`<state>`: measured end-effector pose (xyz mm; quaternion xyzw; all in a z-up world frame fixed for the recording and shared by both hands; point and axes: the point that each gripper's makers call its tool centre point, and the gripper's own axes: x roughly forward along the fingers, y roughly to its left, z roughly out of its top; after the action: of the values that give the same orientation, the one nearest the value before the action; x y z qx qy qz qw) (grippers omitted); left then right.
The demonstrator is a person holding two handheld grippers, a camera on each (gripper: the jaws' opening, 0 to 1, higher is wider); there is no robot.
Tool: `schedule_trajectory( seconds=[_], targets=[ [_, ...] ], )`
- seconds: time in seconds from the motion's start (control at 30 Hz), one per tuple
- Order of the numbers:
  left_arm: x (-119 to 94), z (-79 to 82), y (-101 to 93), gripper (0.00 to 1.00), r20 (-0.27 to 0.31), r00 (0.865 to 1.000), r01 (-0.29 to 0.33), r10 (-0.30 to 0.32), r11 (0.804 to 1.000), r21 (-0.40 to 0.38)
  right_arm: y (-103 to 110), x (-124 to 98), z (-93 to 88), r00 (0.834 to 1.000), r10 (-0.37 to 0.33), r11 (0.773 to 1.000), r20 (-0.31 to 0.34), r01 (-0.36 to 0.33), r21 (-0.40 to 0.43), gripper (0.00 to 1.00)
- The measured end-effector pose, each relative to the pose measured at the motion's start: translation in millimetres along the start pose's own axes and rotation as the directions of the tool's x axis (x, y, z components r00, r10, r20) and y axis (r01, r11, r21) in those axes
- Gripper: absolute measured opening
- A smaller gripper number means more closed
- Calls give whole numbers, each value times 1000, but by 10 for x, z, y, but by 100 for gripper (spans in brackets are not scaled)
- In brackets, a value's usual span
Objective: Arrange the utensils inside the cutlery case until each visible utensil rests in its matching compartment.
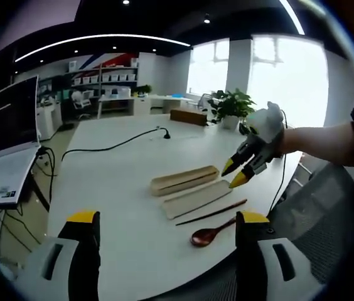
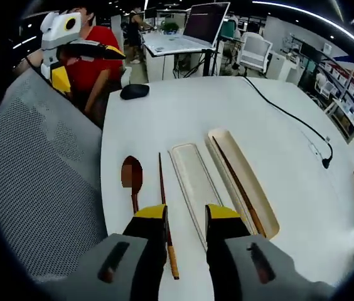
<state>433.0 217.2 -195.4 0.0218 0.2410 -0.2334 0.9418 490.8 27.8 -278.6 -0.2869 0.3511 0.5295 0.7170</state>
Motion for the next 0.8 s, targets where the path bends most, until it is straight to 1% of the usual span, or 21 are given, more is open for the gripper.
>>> schedule_trajectory(
  seconds=[0.07, 0.1, 0.2, 0.3, 0.37, 0.43, 0.47, 0.6, 0.73, 0.8],
  targets=[
    [5, 45, -30, 92, 32, 999, 21, -20, 999, -32, 27, 31, -17, 1000, 13, 1000, -15, -13, -6, 20],
    [2, 43, -24, 92, 32, 999, 22, -20, 999, -46, 41, 43, -22, 1000, 19, 1000, -20, -19, -9, 20],
    [12, 8, -18, 92, 9, 1000, 13, -13, 1000, -12, 102, 85, -48, 998, 45, 999, -43, -46, -26, 20],
    [16, 6, -23, 92, 9, 1000, 16, -16, 1000, -18, 144, 139, -113, 994, 62, 996, -85, -67, -54, 19],
    [13, 3, -15, 92, 8, 1000, 12, -12, 1000, -18, 180, 183, -127, 992, 79, 995, -96, -84, -51, 19],
    [12, 3, -16, 92, 9, 1000, 11, -11, 1000, -18, 201, 216, -166, 988, 85, 994, -132, -94, -62, 18],
    [12, 1, -15, 92, 7, 1000, 11, -11, 1000, -18, 201, 230, -204, 983, 81, 992, -165, -95, -81, 17],
    [11, 2, -17, 91, 9, 1000, 12, -12, 1000, -23, 234, 310, -255, 975, 94, 989, -202, -115, -95, 16],
    [9, 2, -9, 91, 9, 1000, 8, -8, 1000, -21, 283, 380, -295, 966, 117, 986, -232, -141, -91, 16],
    [8, 1, -5, 91, 9, 1000, 6, -6, 1000, -20, 289, 410, -341, 958, 119, 983, -260, -151, -108, 16]
  ],
)
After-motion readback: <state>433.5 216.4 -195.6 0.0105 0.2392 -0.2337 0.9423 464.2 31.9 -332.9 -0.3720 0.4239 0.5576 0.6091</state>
